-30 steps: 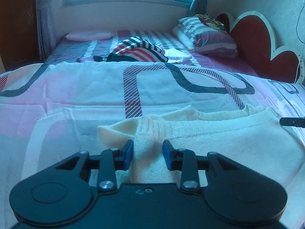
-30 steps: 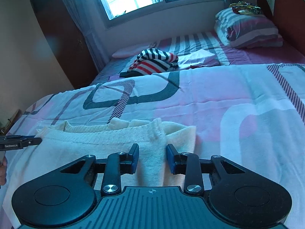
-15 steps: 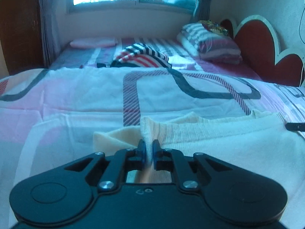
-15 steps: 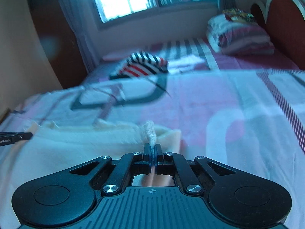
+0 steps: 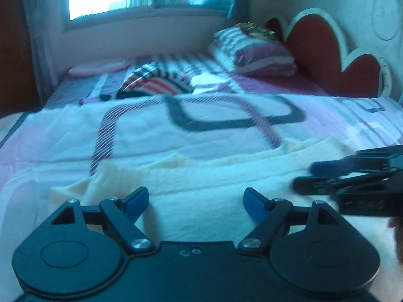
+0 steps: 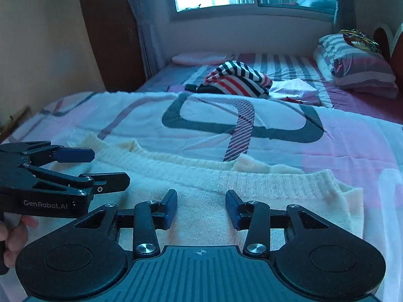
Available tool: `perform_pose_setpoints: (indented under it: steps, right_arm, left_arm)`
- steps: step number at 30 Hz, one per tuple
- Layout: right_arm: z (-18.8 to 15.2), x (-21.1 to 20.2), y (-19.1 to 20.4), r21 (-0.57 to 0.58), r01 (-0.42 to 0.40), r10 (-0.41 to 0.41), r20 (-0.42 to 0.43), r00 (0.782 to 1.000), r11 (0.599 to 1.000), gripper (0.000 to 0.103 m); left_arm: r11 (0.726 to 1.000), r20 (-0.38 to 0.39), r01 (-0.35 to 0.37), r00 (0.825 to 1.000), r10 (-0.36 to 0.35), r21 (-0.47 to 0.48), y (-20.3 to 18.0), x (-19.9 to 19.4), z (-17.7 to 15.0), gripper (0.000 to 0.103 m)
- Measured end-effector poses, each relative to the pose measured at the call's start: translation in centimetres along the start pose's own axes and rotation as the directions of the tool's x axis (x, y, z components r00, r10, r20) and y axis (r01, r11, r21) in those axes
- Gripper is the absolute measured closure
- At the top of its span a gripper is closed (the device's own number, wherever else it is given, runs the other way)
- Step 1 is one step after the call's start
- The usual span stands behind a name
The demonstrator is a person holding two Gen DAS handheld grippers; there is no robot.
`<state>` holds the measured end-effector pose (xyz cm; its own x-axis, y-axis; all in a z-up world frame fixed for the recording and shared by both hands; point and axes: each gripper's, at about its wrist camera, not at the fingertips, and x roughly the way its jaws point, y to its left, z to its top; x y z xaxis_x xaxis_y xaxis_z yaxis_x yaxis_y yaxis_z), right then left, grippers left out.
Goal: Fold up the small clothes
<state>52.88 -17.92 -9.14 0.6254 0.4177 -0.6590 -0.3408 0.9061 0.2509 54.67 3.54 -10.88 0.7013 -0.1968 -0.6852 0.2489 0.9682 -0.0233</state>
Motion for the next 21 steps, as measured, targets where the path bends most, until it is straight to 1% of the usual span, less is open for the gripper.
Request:
perform_pose_setpoints:
  steps: [1,2,3,4,5,6,7,9,10,11,12,13,14,15,16,17,18,19,20,21]
  right_arm:
    - [-0.1,-0.4,-1.0,-0.001,0.031,-0.031,0.006,0.999,1.0,0.06]
    - [-0.5,-0.7,-2.7,0.014,0.114,-0.114,0.007,0.993,0.993,0.06]
    - [-0.8,-1.1,-4.8,0.055,0.169,-0.17,0.005,0.985,0.984,0.06]
    - [-1.1,-1.6,-6.9,0.116,0.151,-0.154,0.02,0.988,0.982,0.062]
    - [-1.2,-2.0,-8.2,0.154,0.116,-0.122,0.028,0.992,0.981,0.073]
    - [-1.0,-2.1,-8.6,0.151,0.107,-0.112,0.023,0.993,0.983,0.076]
    - [-0.7,-2.3,-8.4,0.137,0.116,-0.12,0.019,0.993,0.984,0.077]
    - [-0.3,-3.0,-7.2,0.12,0.149,-0.153,0.026,0.988,0.982,0.076]
    - [-0.2,-3.8,-6.3,0.106,0.13,-0.136,0.049,0.99,0.986,0.076]
    - [-0.3,-4.4,-5.5,0.095,0.107,-0.113,0.062,0.992,0.99,0.076]
    - [-0.5,-4.5,-4.5,0.076,0.079,-0.084,0.058,0.995,0.994,0.076]
    - [-0.8,-4.2,-3.1,0.045,0.049,-0.051,0.036,0.998,0.998,0.076]
    - [-1.2,-3.8,-2.0,0.018,0.034,-0.034,0.019,0.999,0.999,0.076]
    - [-1.7,-3.3,-1.1,-0.006,0.029,-0.029,0.003,1.0,1.0,0.076]
    - [-2.3,-2.5,-0.3,-0.032,0.05,-0.05,-0.001,0.999,0.998,0.076]
    - [-2.6,-2.4,0.0,-0.046,0.064,-0.064,0.017,0.998,0.997,0.073]
    - [-2.6,-2.3,0.0,-0.042,0.069,-0.068,0.019,0.997,0.997,0.073]
    - [-2.5,-2.2,-0.3,-0.022,0.066,-0.066,0.012,0.998,0.998,0.072]
    - [-2.3,-2.4,-0.5,-0.006,0.068,-0.068,0.004,0.998,0.998,0.072]
    - [-2.1,-2.7,-0.4,0.0,0.077,-0.077,-0.004,0.997,0.997,0.072]
  left_arm:
    - [1.0,0.011,-0.018,1.0,0.018,-0.018,1.2,-0.3,-0.4,0.022]
    - [0.998,0.016,-0.041,0.999,0.041,-0.042,2.9,-0.7,-0.9,0.022]
    - [0.996,0.022,-0.047,0.999,0.049,-0.071,4.3,-0.9,-1.3,0.022]
    - [0.996,0.035,-0.03,0.999,0.033,-0.089,5.2,-1.1,-1.7,0.022]
    - [0.995,0.049,-0.026,0.998,0.031,-0.093,5.7,-1.2,-1.9,0.021]
    - [0.995,0.036,-0.044,0.998,0.048,-0.086,5.8,-1.0,-1.8,0.022]
    - [0.995,0.035,-0.048,0.998,0.051,-0.082,5.7,-0.9,-1.8,0.022]
    - [0.993,0.036,-0.092,0.995,0.094,-0.068,4.8,-1.5,-1.3,0.024]
    - [0.993,0.059,-0.107,0.992,0.11,-0.045,3.9,-2.4,-1.1,0.024]
    - [0.995,0.1,-0.094,0.99,0.095,-0.021,2.7,-3.5,-1.1,0.022]
    - [0.998,0.125,-0.061,0.99,0.062,-0.011,1.6,-4.4,-1.2,0.022]
    - [1.0,0.129,-0.022,0.991,0.021,0.002,0.4,-4.8,-1.4,0.022]
    - [0.999,0.118,0.006,0.993,-0.01,0.038,-1.3,-4.7,-1.6,0.022]
    - [0.997,0.1,0.004,0.995,-0.013,0.083,-3.0,-4.3,-1.9,0.022]
    - [0.993,0.076,0.001,0.997,-0.01,0.114,-4.1,-3.7,-2.1,0.022]
    - [0.992,0.038,0.006,0.999,-0.011,0.129,-5.0,-2.7,-2.6,0.022]
    - [0.993,0.036,-0.005,0.999,0.001,0.119,-5.2,-2.2,-3.0,0.02]
    - [0.995,0.049,-0.002,0.999,-0.003,0.104,-5.0,-2.1,-3.2,0.019]
    - [0.997,0.038,0.009,0.999,-0.012,0.083,-4.6,-2.2,-3.1,0.019]
    - [0.997,0.029,0.006,1.0,-0.008,0.071,-4.3,-2.6,-2.9,0.022]
